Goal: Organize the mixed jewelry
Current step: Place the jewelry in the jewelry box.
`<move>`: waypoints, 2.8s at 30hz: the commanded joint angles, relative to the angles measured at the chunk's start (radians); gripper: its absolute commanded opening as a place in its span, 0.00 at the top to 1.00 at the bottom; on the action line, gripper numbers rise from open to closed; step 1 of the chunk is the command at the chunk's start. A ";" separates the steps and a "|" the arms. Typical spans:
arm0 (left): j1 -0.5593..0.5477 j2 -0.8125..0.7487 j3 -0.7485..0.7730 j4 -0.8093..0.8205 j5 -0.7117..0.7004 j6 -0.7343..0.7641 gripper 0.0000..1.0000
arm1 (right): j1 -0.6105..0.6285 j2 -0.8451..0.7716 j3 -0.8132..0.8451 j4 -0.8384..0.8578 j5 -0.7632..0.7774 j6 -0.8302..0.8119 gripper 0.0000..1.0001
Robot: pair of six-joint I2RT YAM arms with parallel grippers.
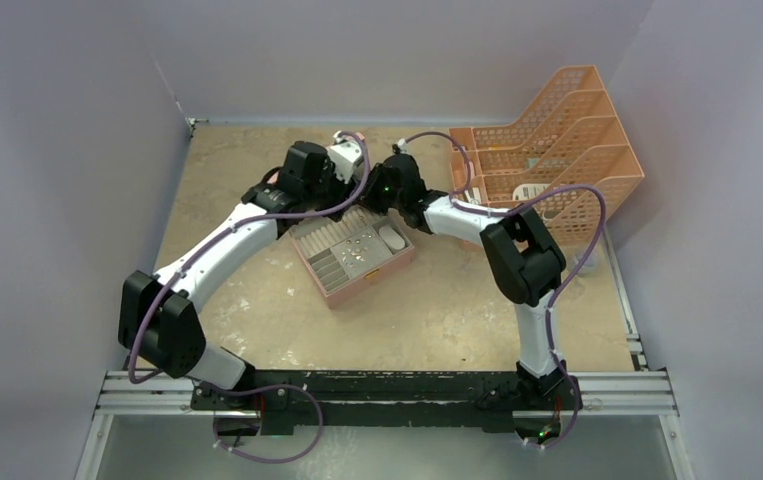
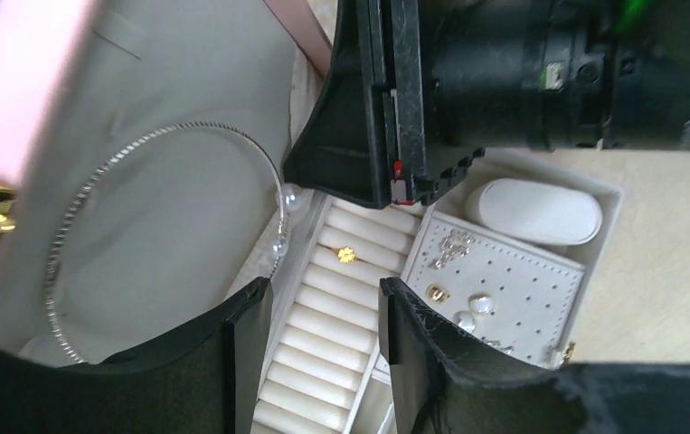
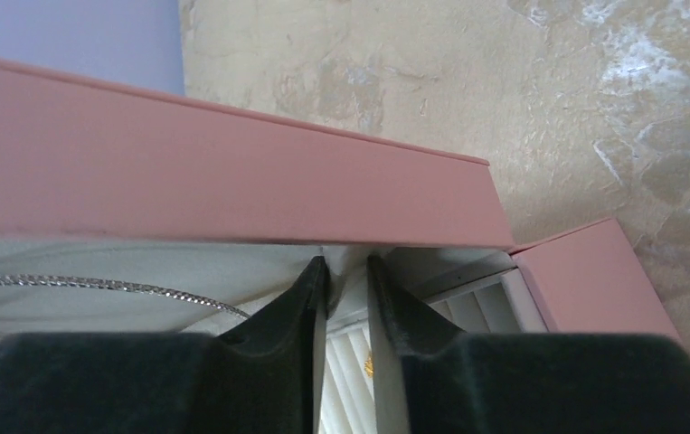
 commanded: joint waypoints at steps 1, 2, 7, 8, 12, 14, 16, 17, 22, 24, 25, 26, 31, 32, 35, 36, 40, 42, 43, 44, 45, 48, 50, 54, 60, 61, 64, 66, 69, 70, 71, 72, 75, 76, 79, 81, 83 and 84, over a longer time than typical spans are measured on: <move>0.001 0.010 -0.024 0.018 0.016 0.095 0.55 | 0.013 -0.008 -0.060 0.042 -0.094 -0.098 0.82; 0.001 0.011 -0.039 0.026 0.013 0.117 0.56 | 0.012 -0.010 -0.067 0.050 -0.093 -0.106 0.85; 0.001 0.013 -0.087 0.093 -0.027 0.232 0.61 | 0.007 -0.013 -0.095 0.109 -0.114 -0.169 0.98; 0.001 0.022 -0.086 0.096 -0.038 0.246 0.61 | 0.006 -0.013 -0.101 0.124 -0.123 -0.192 1.00; 0.001 0.066 -0.047 0.089 -0.090 0.219 0.65 | 0.005 -0.031 -0.151 0.215 -0.157 -0.320 1.00; 0.001 0.093 -0.016 0.086 -0.118 0.188 0.69 | 0.003 -0.050 -0.206 0.299 -0.183 -0.366 1.00; 0.001 0.120 0.005 0.095 -0.163 0.173 0.71 | -0.004 -0.070 -0.243 0.385 -0.213 -0.375 1.00; 0.001 0.134 0.014 0.099 -0.187 0.170 0.71 | -0.008 -0.077 -0.260 0.418 -0.231 -0.375 1.00; 0.001 0.196 0.062 0.107 -0.292 0.139 0.75 | -0.022 -0.109 -0.307 0.594 -0.323 -0.324 1.00; 0.001 0.210 0.071 0.104 -0.319 0.136 0.77 | -0.023 -0.118 -0.324 0.669 -0.347 -0.294 1.00; 0.001 0.213 0.073 0.101 -0.330 0.131 0.77 | -0.025 -0.121 -0.334 0.712 -0.364 -0.270 1.00; 0.001 0.216 0.072 0.101 -0.341 0.127 0.77 | -0.027 -0.124 -0.345 0.760 -0.368 -0.251 1.00; 0.001 0.223 0.072 0.100 -0.381 0.118 0.79 | -0.049 -0.133 -0.405 0.972 -0.384 -0.101 1.00; 0.001 0.224 0.072 0.098 -0.387 0.112 0.80 | -0.055 -0.132 -0.413 1.008 -0.387 -0.066 1.00; 0.001 0.231 0.074 0.094 -0.410 0.098 0.81 | -0.061 -0.136 -0.416 1.052 -0.392 -0.008 1.00; 0.001 0.235 0.076 0.093 -0.417 0.093 0.81 | -0.063 -0.135 -0.412 1.055 -0.399 0.001 1.00; 0.001 0.254 0.090 0.076 -0.445 0.073 0.84 | -0.071 -0.125 -0.359 0.969 -0.409 0.055 1.00; 0.001 0.258 0.091 0.074 -0.457 0.067 0.87 | -0.072 -0.127 -0.333 0.915 -0.403 0.078 1.00; 0.001 0.261 0.091 0.071 -0.462 0.063 0.88 | -0.072 -0.130 -0.326 0.892 -0.394 0.080 1.00; 0.001 0.264 0.092 0.071 -0.469 0.060 0.89 | -0.072 -0.131 -0.323 0.879 -0.387 0.084 1.00; 0.001 0.267 0.094 0.071 -0.473 0.057 0.89 | -0.072 -0.134 -0.324 0.890 -0.381 0.078 1.00; 0.001 0.279 0.105 0.065 -0.477 0.043 0.91 | -0.072 -0.134 -0.330 0.895 -0.358 -0.014 1.00; 0.001 0.286 0.116 0.061 -0.487 0.036 0.93 | -0.071 -0.135 -0.325 0.831 -0.328 -0.082 1.00; 0.001 0.300 0.140 0.054 -0.500 0.030 0.96 | -0.071 -0.160 -0.332 0.768 -0.254 -0.116 1.00; 0.001 0.292 0.178 0.016 -0.480 -0.002 0.96 | -0.071 -0.163 -0.296 0.527 -0.150 -0.055 1.00; 0.001 0.289 0.183 0.011 -0.480 -0.005 0.95 | -0.070 -0.170 -0.278 0.486 -0.111 -0.038 0.95; 0.001 0.273 0.188 0.005 -0.459 -0.016 0.95 | -0.062 -0.176 -0.209 0.355 -0.052 0.009 0.80; 0.001 0.265 0.192 -0.002 -0.450 -0.026 0.94 | -0.057 -0.177 -0.163 0.271 -0.013 0.027 0.71; 0.001 0.261 0.201 -0.012 -0.446 -0.039 0.93 | -0.051 -0.177 -0.115 0.197 0.014 0.063 0.67; 0.001 0.260 0.205 -0.015 -0.446 -0.041 0.93 | -0.047 -0.172 -0.093 0.157 0.022 0.076 0.66; 0.001 0.260 0.209 -0.018 -0.445 -0.045 0.93 | -0.045 -0.165 -0.067 0.109 0.037 0.087 0.66; 0.001 0.257 0.210 -0.020 -0.444 -0.049 0.93 | -0.041 -0.158 -0.040 0.057 0.054 0.100 0.66; 0.001 0.249 0.219 -0.026 -0.434 -0.062 0.92 | -0.025 -0.137 0.027 -0.068 0.097 0.115 0.65; 0.001 0.248 0.221 -0.029 -0.431 -0.067 0.92 | -0.020 -0.135 0.037 -0.092 0.114 0.119 0.65; 0.001 0.243 0.235 -0.038 -0.435 -0.088 0.91 | -0.003 -0.129 0.059 -0.121 0.141 0.121 0.65; 0.001 0.241 0.242 -0.044 -0.455 -0.089 0.91 | 0.008 -0.114 0.093 -0.172 0.159 0.122 0.65; 0.001 0.241 0.249 -0.051 -0.488 -0.135 0.91 | 0.016 -0.098 0.118 -0.222 0.177 0.133 0.65; 0.001 0.239 0.250 -0.051 -0.498 -0.142 0.91 | 0.018 -0.096 0.123 -0.236 0.187 0.143 0.65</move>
